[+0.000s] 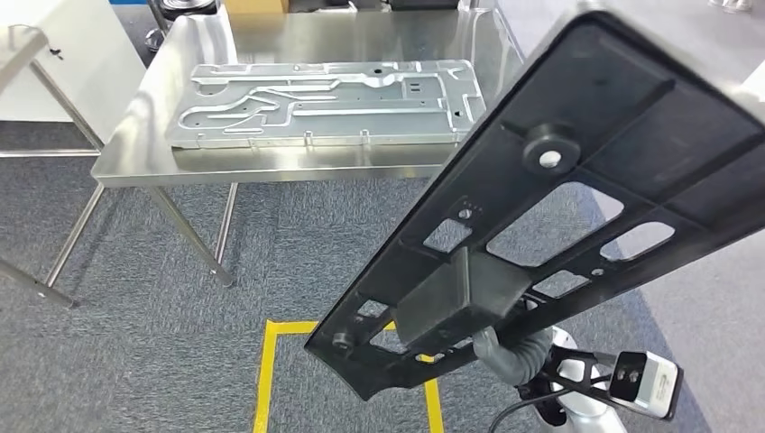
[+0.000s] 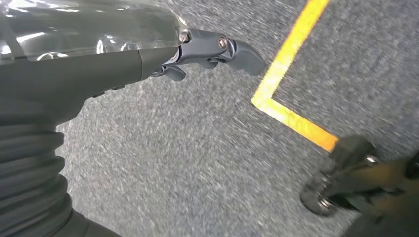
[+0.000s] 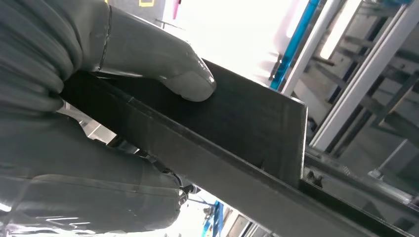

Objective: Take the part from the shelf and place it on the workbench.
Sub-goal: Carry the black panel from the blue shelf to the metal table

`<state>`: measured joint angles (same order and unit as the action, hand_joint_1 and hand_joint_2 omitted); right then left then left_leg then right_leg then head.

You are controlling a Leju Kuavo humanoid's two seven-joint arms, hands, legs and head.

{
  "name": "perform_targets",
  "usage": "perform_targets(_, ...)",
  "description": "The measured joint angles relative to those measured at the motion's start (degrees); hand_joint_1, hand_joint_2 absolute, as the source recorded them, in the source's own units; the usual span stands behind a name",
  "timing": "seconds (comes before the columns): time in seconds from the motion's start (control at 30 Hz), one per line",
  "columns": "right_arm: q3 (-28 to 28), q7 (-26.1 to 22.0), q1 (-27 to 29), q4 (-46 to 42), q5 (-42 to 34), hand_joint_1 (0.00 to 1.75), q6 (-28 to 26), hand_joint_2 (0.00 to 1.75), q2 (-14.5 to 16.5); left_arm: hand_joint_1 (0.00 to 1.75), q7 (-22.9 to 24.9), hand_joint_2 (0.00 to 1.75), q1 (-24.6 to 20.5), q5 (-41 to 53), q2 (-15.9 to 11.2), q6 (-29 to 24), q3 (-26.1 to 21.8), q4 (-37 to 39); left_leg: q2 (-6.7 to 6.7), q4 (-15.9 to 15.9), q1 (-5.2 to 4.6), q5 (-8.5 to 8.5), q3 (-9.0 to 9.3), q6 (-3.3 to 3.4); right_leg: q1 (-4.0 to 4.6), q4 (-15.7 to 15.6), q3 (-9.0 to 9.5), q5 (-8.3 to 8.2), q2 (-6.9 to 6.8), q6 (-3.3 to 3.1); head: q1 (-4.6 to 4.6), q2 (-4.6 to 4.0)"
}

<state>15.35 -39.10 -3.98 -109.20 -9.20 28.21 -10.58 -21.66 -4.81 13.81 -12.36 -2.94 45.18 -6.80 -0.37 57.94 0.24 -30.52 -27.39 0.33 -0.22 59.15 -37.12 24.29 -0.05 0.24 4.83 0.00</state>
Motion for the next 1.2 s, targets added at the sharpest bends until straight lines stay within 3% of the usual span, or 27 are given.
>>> perform_targets(0.1,-0.33,-0.29,0.34,-0.53,0.14,1.75,0.04,1.75,-0.05,0.0,0.02,1.75,-0.24,0.02,-0.09,0.03,0.11,0.0,0.05,2.57,0.18,-0.45,-0.41,-0.76,-0.2,-0.68,1.9,0.48,0.09,-1.21,0.01,0.0)
perform_targets(0.17,-0.57,-0.57,0.58,-0.91,0.29,1.75,-0.11,1.75,-0.07,0.0,0.0,1.75,-0.45,-0.01,-0.13,0.13,0.24,0.0,0.06,8.67,0.35,-2.15,-3.85,-1.02,-0.18,-0.89,2.99,1.13,0.08,-1.74,0.02,0.0)
perform_targets(0.23,-0.74,-0.78,1.05,-1.28,0.51,1.75,-0.25,1.75,-0.07,0.0,0.01,1.75,-0.4,0.02,-0.15,0.3,0.38,0.0,0.07,14.89,0.38,-5.18,-8.55,-1.34,-0.09,-0.89,3.92,2.07,0.16,-1.93,0.02,0.0)
perform_targets(0.27,-0.79,-0.8,1.32,-1.44,0.59,1.75,-0.24,1.75,-0.07,0.0,0.02,1.75,-0.28,0.04,-0.16,0.37,0.43,0.0,0.07,16.04,0.38,-6.07,-10.12,-1.44,-0.06,-0.88,4.56,2.62,0.26,-1.95,0.02,0.0)
perform_targets(0.3,-0.83,-0.81,1.54,-1.57,0.63,1.75,-0.16,1.75,-0.07,0.0,0.02,1.75,-0.19,0.06,-0.16,0.43,0.48,0.0,0.07,15.32,0.38,-5.78,-10.81,-1.46,-0.04,-0.88,5.3,3.19,0.35,-1.91,0.02,0.0)
perform_targets(0.33,-0.84,-0.81,1.68,-1.66,0.63,1.75,-0.04,1.75,-0.07,0.0,0.02,1.75,-0.15,0.08,-0.17,0.47,0.5,0.0,0.07,12.77,0.38,-4.0,-10.66,-1.32,-0.02,-0.88,6.14,3.78,0.41,-1.84,0.02,0.0)
perform_targets(0.4,-0.84,-0.81,1.79,-1.75,0.51,1.75,0.35,1.75,-0.07,0.0,0.03,1.75,-0.06,0.04,-0.22,0.51,0.54,0.0,-0.5,5.86,0.23,1.98,-9.46,-0.86,0.04,-0.85,7.54,4.96,0.74,-1.47,0.01,0.0)
perform_targets(0.43,-0.84,-0.82,1.79,-1.76,0.3,1.75,0.62,1.75,-0.07,0.0,0.03,1.75,0.04,0.02,-0.31,0.53,0.54,0.0,-0.84,3.46,0.09,4.08,-8.96,-0.56,0.08,-0.78,7.92,5.47,0.98,-1.18,0.01,0.0)
perform_targets(0.47,-0.85,-0.82,1.78,-1.75,0.01,1.75,0.98,1.75,-0.07,0.0,0.05,1.75,0.16,0.04,-0.39,0.55,0.55,0.0,-1.11,2.16,-0.06,5.47,-8.71,-0.28,0.09,-0.69,8.2,5.81,1.31,-0.83,0.01,0.0)
perform_targets(0.57,-0.91,-0.82,1.62,-1.79,-0.87,1.75,2.03,1.75,-0.08,0.0,0.1,1.75,0.19,0.41,-0.49,0.53,0.54,0.0,-0.6,1.2,-0.08,5.83,-7.56,0.59,0.09,0.12,8.59,6.0,1.77,0.09,0.02,0.0)
perform_targets(0.63,-0.99,-0.85,1.27,-1.81,-1.15,1.75,2.46,1.75,-0.08,0.0,0.05,1.75,-0.06,0.54,-0.47,0.5,0.53,0.0,-0.14,0.5,0.13,5.56,-6.34,1.11,0.02,3.54,6.92,6.96,1.25,0.56,0.01,0.0)
perform_targets(0.73,-1.19,-0.85,1.06,-1.81,-0.92,1.75,2.39,1.75,-0.07,0.0,-0.13,1.75,-0.19,0.51,-0.44,0.55,0.51,0.0,0.35,0.26,0.21,4.62,-5.3,1.55,-0.28,13.18,0.35,10.81,0.65,1.31,0.0,0.0)
perform_targets(0.77,-1.3,-0.84,1.1,-1.81,-0.66,1.75,2.12,1.75,-0.07,0.0,-0.18,1.75,-0.17,0.55,-0.41,0.6,0.51,0.0,0.43,0.26,0.21,4.21,-4.88,1.53,-0.38,14.81,-1.33,11.24,0.61,1.51,0.0,0.0)
perform_targets(0.8,-1.44,-0.84,1.13,-1.85,-0.37,1.75,1.86,1.75,-0.07,0.0,-0.21,1.75,-0.17,0.58,-0.38,0.65,0.51,0.0,0.46,0.27,0.22,3.77,-4.34,1.47,-0.46,14.55,-2.12,10.45,0.52,1.63,0.0,0.0)
perform_targets(0.83,-1.56,-0.83,1.16,-1.94,-0.17,1.75,1.68,1.75,-0.07,0.0,-0.22,1.75,-0.16,0.61,-0.34,0.69,0.52,0.0,0.49,0.27,0.22,3.29,-3.67,1.37,-0.52,12.31,-1.91,8.33,0.4,1.66,0.0,0.0)
perform_targets(0.9,-1.8,-0.84,1.21,-2.23,-0.03,1.75,1.56,1.75,-0.06,0.0,-0.23,1.75,-0.17,0.62,-0.29,0.71,0.52,0.0,0.53,0.27,0.2,2.3,-2.34,1.05,-0.45,5.03,-0.01,2.85,-0.05,1.31,0.01,0.0)
perform_targets(0.93,-1.89,-0.83,1.23,-2.38,0.01,1.75,1.54,1.75,-0.05,0.0,-0.24,1.75,-0.2,0.62,-0.28,0.71,0.52,0.0,0.52,0.28,0.14,1.89,-1.95,0.78,-0.3,2.25,0.72,1.51,-0.28,0.93,-0.01,0.0)
perform_targets(0.97,-1.96,-0.82,1.32,-2.56,0.04,1.75,1.52,1.75,-0.04,0.0,-0.24,1.75,-0.21,0.62,-0.28,0.71,0.52,0.0,0.53,0.22,0.06,1.54,-1.77,0.44,-0.13,0.73,1.08,0.79,-0.44,0.51,-0.02,0.0)
perform_targets(1.1,-2.39,-0.82,1.87,-3.71,0.11,1.75,1.49,1.75,0.04,0.0,-0.24,1.75,-0.22,0.61,-0.29,0.68,0.47,0.0,0.57,1.62,0.01,0.73,-1.36,-0.92,-0.19,-0.41,2.38,1.2,-0.17,-1.12,-0.04,0.0)
perform_targets(1.13,-2.5,-0.83,1.93,-4.01,0.1,1.75,1.5,1.75,0.1,0.0,-0.24,1.75,-0.29,0.58,-0.29,0.66,0.46,0.0,0.56,3.32,0.09,-0.09,-2.07,-1.17,-0.25,-0.6,2.97,1.37,-0.1,-1.45,-0.04,0.0)
perform_targets(1.2,-2.7,-0.85,2.16,-4.46,0.07,1.75,1.56,1.75,0.23,0.0,-0.26,1.75,-0.4,0.58,-0.28,0.61,0.46,0.0,0.52,9.7,0.24,-2.78,-5.67,-1.54,-0.22,-0.76,3.77,1.9,-0.02,-1.92,-0.04,0.0)
